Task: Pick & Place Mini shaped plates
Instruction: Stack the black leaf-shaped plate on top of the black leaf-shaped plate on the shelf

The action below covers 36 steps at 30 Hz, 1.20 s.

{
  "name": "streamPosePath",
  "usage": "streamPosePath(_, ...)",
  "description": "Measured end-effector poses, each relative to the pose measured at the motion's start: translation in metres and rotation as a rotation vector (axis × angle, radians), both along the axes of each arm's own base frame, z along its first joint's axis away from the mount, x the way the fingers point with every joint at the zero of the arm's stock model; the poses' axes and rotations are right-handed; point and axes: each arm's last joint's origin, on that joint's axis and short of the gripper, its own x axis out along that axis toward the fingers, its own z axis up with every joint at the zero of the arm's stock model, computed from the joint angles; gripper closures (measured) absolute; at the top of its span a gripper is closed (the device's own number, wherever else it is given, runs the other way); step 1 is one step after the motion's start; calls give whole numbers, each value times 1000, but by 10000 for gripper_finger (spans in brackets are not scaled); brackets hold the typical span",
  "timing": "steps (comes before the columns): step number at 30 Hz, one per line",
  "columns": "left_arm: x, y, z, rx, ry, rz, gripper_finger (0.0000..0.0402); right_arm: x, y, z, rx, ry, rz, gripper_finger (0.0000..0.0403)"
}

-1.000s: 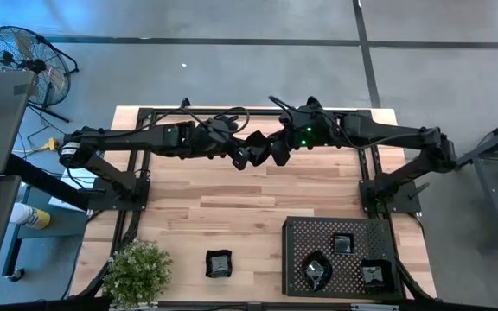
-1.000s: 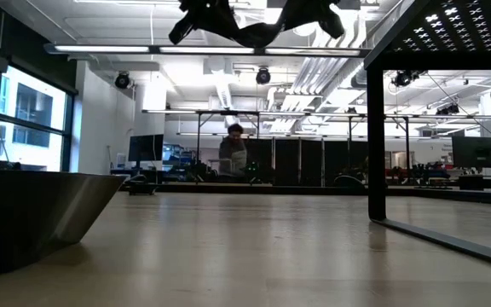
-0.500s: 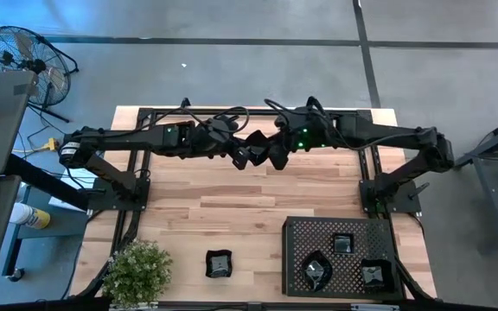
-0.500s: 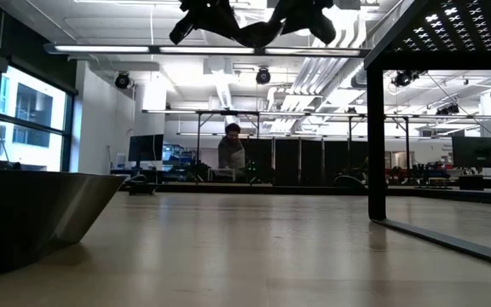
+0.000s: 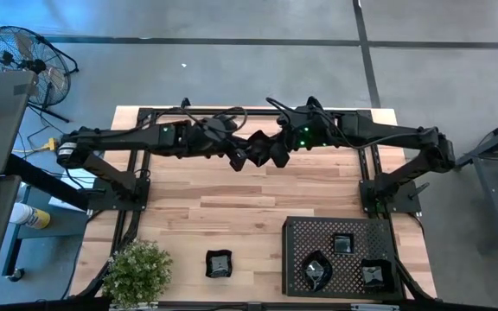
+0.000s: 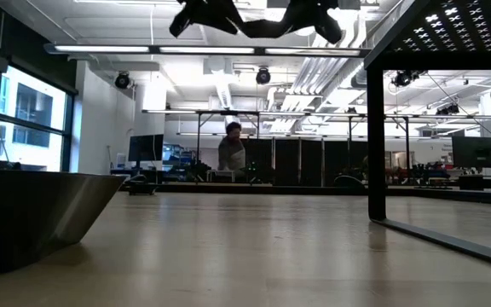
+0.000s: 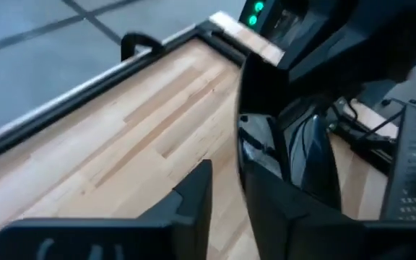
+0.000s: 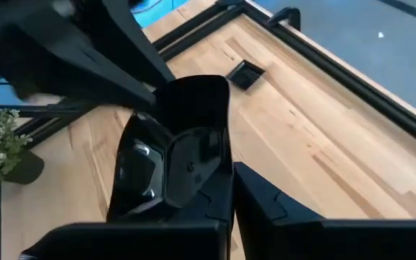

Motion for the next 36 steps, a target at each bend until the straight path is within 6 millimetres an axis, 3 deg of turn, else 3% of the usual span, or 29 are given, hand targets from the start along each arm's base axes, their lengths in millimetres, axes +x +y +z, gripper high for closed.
streamPosePath(5, -20, 0, 19, 97, -35, 18, 309, -21, 1, 13, 30, -11, -35, 400)
streamPosePath(8, -30, 0, 27, 149, -49, 4, 323, -39, 5, 22, 61, -14, -56, 400)
streamPosePath(11, -36, -1, 22, 182, -62, -21, 353, -59, 18, 27, 123, 11, -55, 399)
streamPosePath(15, -38, -3, 3, 186, -129, -80, 395, -75, 51, 19, 245, 54, -17, 401)
streamPosePath(24, -42, -4, -44, 142, -120, -113, 399, -107, 155, -13, 583, 146, 38, 401)
streamPosePath(31, -42, -4, -48, 143, -113, -115, 400, -130, 219, -34, 676, 219, 16, 401)
streamPosePath(36, -42, -4, -48, 144, -114, -114, 400, -131, 245, -53, 658, 300, 17, 401)
